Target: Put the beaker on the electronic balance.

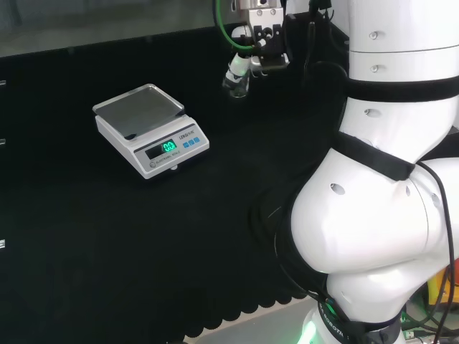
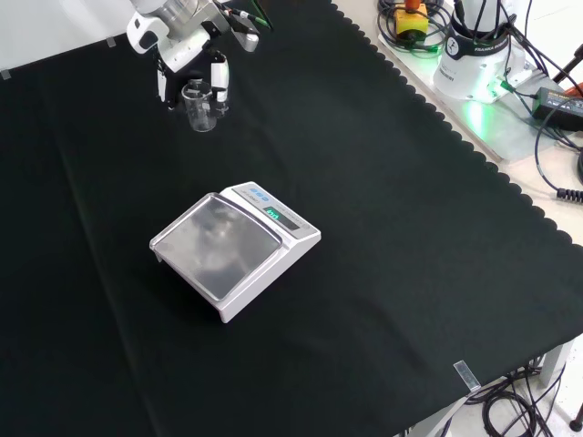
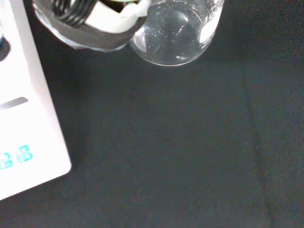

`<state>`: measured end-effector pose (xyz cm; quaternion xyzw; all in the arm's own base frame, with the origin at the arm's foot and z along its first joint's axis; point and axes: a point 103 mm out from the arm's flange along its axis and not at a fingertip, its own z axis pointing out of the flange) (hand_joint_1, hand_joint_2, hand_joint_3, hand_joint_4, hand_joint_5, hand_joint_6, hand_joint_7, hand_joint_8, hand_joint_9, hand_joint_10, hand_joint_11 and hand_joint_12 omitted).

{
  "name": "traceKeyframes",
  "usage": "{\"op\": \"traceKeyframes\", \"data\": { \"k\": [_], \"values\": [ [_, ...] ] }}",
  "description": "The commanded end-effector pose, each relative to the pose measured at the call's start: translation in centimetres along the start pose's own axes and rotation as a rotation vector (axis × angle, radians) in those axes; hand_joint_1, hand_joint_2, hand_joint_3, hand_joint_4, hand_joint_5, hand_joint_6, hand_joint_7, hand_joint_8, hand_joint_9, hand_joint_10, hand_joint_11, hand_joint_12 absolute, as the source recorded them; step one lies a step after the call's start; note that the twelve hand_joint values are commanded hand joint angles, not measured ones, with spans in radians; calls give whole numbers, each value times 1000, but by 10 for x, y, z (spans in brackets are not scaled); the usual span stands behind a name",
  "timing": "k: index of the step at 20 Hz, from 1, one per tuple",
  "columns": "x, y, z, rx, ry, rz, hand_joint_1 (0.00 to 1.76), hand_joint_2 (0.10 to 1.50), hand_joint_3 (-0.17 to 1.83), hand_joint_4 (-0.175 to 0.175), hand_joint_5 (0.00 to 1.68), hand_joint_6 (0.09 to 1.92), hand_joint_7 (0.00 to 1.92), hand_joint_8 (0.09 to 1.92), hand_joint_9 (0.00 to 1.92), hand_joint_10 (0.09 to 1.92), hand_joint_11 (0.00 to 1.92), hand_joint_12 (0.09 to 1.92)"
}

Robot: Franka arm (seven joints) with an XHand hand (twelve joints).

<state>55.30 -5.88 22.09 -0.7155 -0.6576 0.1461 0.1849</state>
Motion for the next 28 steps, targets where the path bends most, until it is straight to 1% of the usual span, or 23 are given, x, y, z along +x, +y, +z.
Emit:
{"op": "traceKeyframes", "data": {
  "k": [1, 4, 10, 14, 19, 21, 24, 26, 28],
  "values": [
    [31, 8, -1, 38, -30, -37, 1156, 1097, 38, -175, 968, 1019, 1270, 1159, 1283, 841, 1403, 947],
    [39, 12, 0, 43, -40, -52, 1156, 1099, 37, -175, 967, 1021, 1271, 1157, 1285, 838, 1407, 946],
    [56, 16, -4, 13, -44, -80, 1154, 1106, 30, -175, 959, 1033, 1272, 1149, 1294, 816, 1418, 930],
    [72, 19, -9, -26, -53, -97, 1153, 1107, 28, -175, 956, 1035, 1269, 1146, 1294, 810, 1422, 927],
    [93, 21, -17, -82, -41, -122, 1152, 1110, 27, -175, 953, 1040, 1267, 1145, 1296, 803, 1425, 922],
    [102, 22, -21, -81, -52, -139, 1152, 1111, 26, -175, 952, 1041, 1267, 1144, 1298, 801, 1426, 920],
    [114, 24, -23, -64, -36, -160, 1152, 1111, 25, -175, 951, 1042, 1267, 1143, 1300, 797, 1429, 917],
    [126, 27, -23, -46, -66, -181, 1151, 1112, 24, -175, 951, 1043, 1267, 1142, 1301, 795, 1431, 915],
    [138, 30, -23, -37, -81, -200, 1151, 1113, 23, -175, 951, 1043, 1267, 1141, 1302, 792, 1432, 914]
  ]
}}
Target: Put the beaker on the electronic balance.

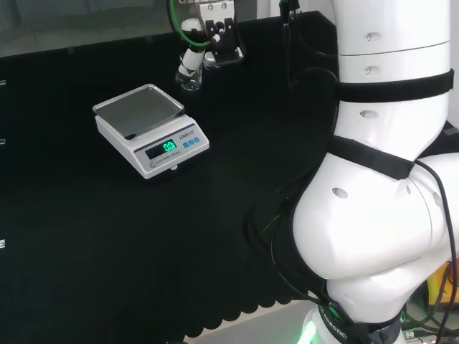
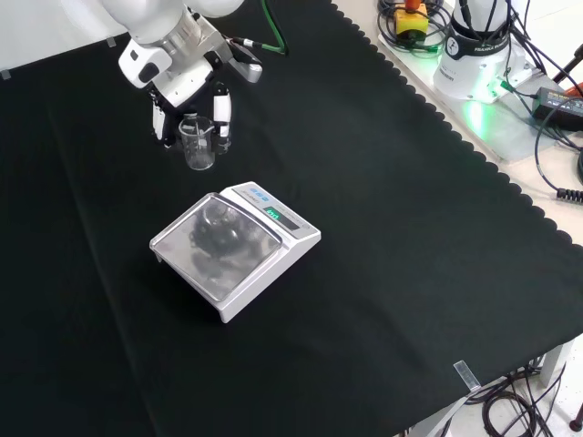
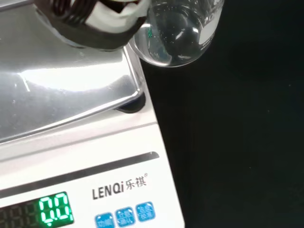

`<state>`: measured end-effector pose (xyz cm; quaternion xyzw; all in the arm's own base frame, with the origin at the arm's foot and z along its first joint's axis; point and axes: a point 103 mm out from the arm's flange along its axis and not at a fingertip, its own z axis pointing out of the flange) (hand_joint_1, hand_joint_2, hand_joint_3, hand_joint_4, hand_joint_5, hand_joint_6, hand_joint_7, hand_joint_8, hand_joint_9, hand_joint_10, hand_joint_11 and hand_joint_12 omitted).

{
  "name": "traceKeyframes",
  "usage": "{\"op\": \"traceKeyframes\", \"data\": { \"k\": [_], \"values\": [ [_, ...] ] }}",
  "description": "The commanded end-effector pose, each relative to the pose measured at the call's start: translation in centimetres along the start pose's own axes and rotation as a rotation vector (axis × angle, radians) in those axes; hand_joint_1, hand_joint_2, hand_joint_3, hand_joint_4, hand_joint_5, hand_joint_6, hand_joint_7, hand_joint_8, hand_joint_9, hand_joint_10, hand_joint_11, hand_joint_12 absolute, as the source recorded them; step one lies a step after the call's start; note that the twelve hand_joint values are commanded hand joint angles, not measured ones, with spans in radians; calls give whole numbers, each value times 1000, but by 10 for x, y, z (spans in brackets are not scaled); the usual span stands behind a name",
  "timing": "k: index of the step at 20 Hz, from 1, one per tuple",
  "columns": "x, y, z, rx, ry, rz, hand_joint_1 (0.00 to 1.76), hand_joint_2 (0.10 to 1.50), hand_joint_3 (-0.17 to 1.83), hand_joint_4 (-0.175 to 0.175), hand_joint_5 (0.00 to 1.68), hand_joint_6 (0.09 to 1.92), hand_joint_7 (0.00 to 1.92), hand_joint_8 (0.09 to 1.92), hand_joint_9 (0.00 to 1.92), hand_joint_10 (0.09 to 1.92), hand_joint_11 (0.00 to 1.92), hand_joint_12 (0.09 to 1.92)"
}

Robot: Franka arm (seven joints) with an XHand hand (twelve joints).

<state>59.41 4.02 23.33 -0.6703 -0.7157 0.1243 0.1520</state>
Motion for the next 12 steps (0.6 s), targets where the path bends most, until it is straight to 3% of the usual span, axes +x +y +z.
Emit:
{"op": "traceKeyframes", "data": {
  "k": [1, 3, 7, 12],
  "values": [
    [40, 14, -2, 43, -34, -71, 1151, 1113, 23, -175, 950, 1044, 1267, 1141, 1303, 791, 1432, 913],
    [51, 19, -2, 50, -45, -90, 1151, 1113, 22, -175, 950, 1044, 1267, 1140, 1304, 789, 1434, 912],
    [70, 29, 0, 62, -56, -120, 1172, 1061, -7, -175, 876, 852, 1263, 1126, 1316, 748, 1444, 882],
    [90, 40, 5, 80, -66, -153, 1167, 1058, -12, -175, 867, 824, 1263, 1122, 1322, 736, 1454, 876]
  ]
}}
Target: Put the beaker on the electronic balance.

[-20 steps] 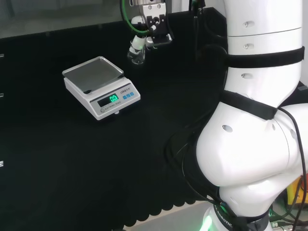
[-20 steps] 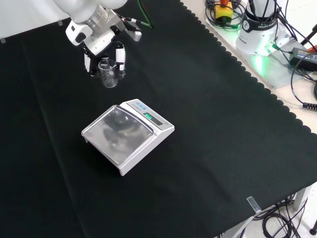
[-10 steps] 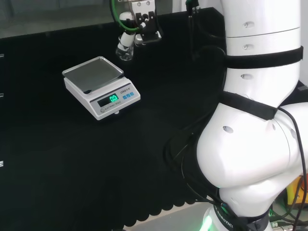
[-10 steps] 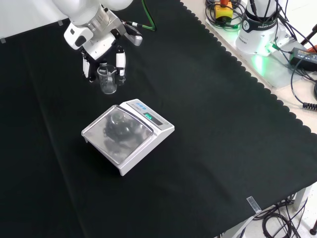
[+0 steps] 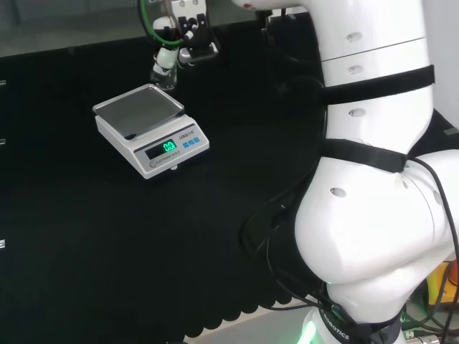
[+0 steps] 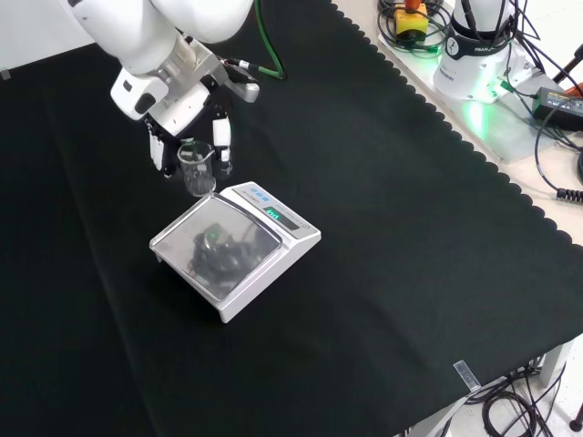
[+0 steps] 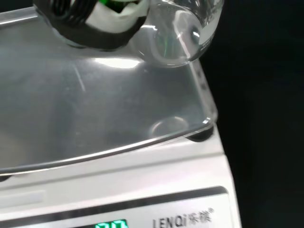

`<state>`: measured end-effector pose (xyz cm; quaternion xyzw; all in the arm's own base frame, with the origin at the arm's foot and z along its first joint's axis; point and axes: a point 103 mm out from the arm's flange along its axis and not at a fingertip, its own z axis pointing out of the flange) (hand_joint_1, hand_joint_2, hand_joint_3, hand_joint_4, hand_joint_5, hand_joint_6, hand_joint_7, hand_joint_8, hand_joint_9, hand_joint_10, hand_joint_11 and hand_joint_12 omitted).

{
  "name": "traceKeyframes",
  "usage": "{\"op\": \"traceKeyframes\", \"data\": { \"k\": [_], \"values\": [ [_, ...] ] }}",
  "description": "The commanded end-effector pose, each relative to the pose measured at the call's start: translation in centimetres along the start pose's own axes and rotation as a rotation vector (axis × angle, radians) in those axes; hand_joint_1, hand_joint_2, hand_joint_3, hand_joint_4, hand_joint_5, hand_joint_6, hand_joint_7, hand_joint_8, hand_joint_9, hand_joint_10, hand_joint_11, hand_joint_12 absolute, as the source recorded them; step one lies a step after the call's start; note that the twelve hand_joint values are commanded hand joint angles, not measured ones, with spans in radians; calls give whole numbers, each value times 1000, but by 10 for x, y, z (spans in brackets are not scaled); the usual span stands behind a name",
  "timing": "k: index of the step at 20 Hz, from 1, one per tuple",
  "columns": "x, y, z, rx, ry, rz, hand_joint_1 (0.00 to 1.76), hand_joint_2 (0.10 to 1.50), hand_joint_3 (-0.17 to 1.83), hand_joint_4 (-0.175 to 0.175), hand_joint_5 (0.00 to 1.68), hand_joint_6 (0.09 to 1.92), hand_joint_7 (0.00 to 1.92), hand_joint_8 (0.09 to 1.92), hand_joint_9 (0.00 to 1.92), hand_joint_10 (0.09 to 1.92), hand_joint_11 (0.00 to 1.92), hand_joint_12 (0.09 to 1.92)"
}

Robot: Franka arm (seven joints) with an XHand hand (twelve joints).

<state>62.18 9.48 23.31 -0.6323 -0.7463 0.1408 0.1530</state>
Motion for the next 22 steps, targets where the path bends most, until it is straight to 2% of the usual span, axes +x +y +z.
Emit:
{"op": "traceKeyframes", "data": {
  "k": [1, 7, 14, 22],
  "values": [
    [40, 16, 14, 55, -26, -69, 1166, 1058, -12, -175, 867, 823, 1263, 1121, 1323, 735, 1455, 875],
    [54, 26, 33, 75, -12, -100, 1163, 1059, -14, -175, 863, 818, 1263, 1119, 1326, 726, 1461, 870],
    [59, 32, 50, 86, -1, -119, 1161, 1062, -15, -175, 856, 815, 1257, 1116, 1325, 716, 1464, 864],
    [62, 34, 65, 134, -24, -137, 1157, 1066, -18, -175, 840, 813, 1227, 1115, 1305, 697, 1460, 849]
  ]
}}
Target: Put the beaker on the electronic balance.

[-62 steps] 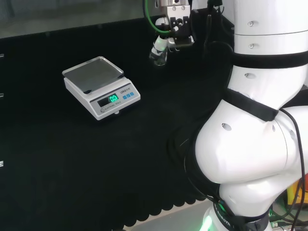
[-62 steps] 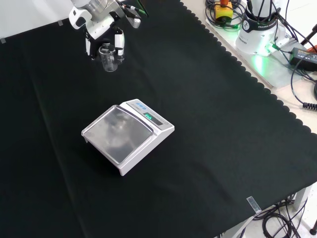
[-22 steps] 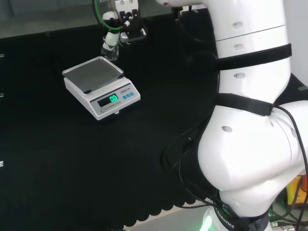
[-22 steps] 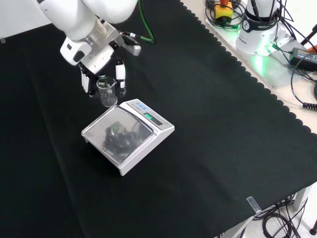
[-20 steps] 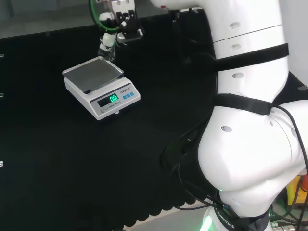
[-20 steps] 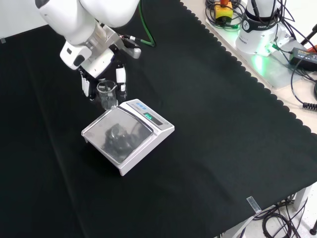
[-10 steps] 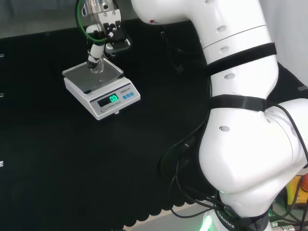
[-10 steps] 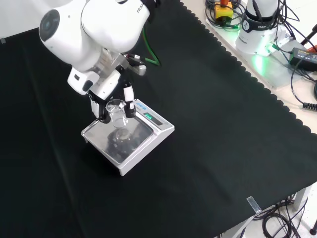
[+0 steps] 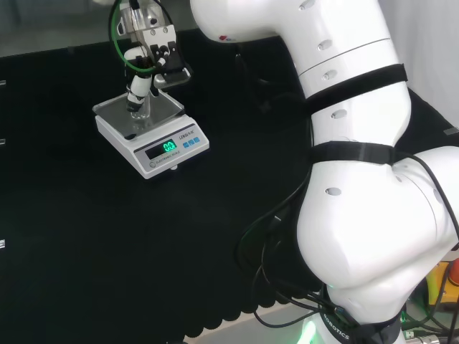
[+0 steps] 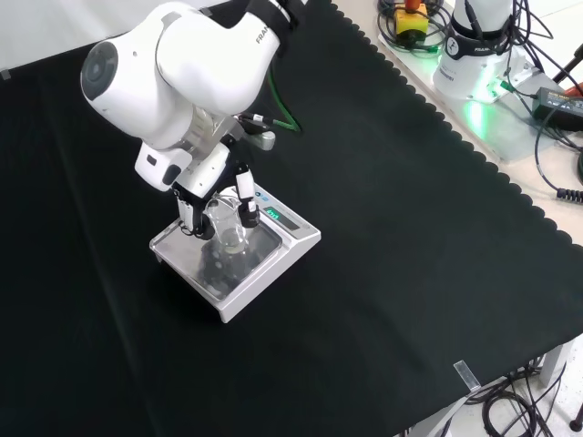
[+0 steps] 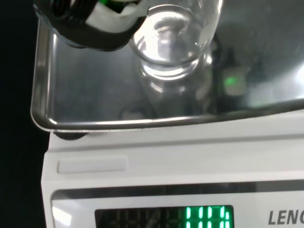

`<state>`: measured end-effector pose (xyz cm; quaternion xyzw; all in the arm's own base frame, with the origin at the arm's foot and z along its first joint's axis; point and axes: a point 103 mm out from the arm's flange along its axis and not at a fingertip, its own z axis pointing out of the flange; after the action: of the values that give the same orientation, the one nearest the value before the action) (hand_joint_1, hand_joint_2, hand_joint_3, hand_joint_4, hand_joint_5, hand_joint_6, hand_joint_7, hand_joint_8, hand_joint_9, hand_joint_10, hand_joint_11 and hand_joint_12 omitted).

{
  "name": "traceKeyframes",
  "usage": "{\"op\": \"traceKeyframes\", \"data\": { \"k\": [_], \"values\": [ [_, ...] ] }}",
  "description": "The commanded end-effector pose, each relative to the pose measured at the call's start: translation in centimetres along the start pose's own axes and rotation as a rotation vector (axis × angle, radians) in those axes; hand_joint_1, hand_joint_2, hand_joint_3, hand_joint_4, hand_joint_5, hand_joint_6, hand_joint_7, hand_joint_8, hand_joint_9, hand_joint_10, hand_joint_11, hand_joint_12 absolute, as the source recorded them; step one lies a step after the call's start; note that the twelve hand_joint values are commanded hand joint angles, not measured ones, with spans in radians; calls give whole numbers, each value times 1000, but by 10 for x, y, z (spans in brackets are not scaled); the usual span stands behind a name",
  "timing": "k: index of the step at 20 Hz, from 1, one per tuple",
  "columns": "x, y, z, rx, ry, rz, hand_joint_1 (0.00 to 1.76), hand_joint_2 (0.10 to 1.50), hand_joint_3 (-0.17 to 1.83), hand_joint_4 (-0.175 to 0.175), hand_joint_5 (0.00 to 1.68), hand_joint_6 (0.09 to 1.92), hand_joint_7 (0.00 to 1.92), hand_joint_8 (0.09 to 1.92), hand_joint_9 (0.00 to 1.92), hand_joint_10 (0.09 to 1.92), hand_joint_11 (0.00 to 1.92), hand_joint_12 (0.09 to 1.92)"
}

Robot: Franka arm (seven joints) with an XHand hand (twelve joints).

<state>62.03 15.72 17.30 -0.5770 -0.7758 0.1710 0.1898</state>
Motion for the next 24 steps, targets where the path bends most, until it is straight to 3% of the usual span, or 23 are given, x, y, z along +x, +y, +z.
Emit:
{"op": "traceKeyframes", "data": {
  "k": [1, 5, 7, 10, 15, 18, 24],
  "values": [
    [4, 3, 12, 41, -16, -18, 1157, 1067, -19, -175, 838, 813, 1220, 1114, 1301, 694, 1458, 847],
    [5, 1, 12, 35, -17, -22, 1152, 1071, -23, -175, 816, 818, 1182, 1118, 1283, 674, 1437, 838],
    [5, -3, 9, 27, -24, -28, 1128, 1077, -47, -175, 730, 829, 1080, 1095, 1209, 631, 1338, 865],
    [5, -13, 0, 15, -30, -36, 1002, 1069, -154, -175, 471, 571, 719, 990, 867, 703, 991, 1062],
    [5, -29, -17, -17, -42, -39, 782, 951, -175, -175, 244, 131, 87, 809, 261, 883, 588, 1334],
    [8, -40, -27, -29, -49, -48, 696, 906, -175, -175, 187, 87, 8, 650, 102, 936, 492, 1388],
    [14, -58, -43, -44, -48, -48, 627, 868, -175, -175, 172, 87, 0, 570, 54, 966, 462, 1416]
  ]
}}
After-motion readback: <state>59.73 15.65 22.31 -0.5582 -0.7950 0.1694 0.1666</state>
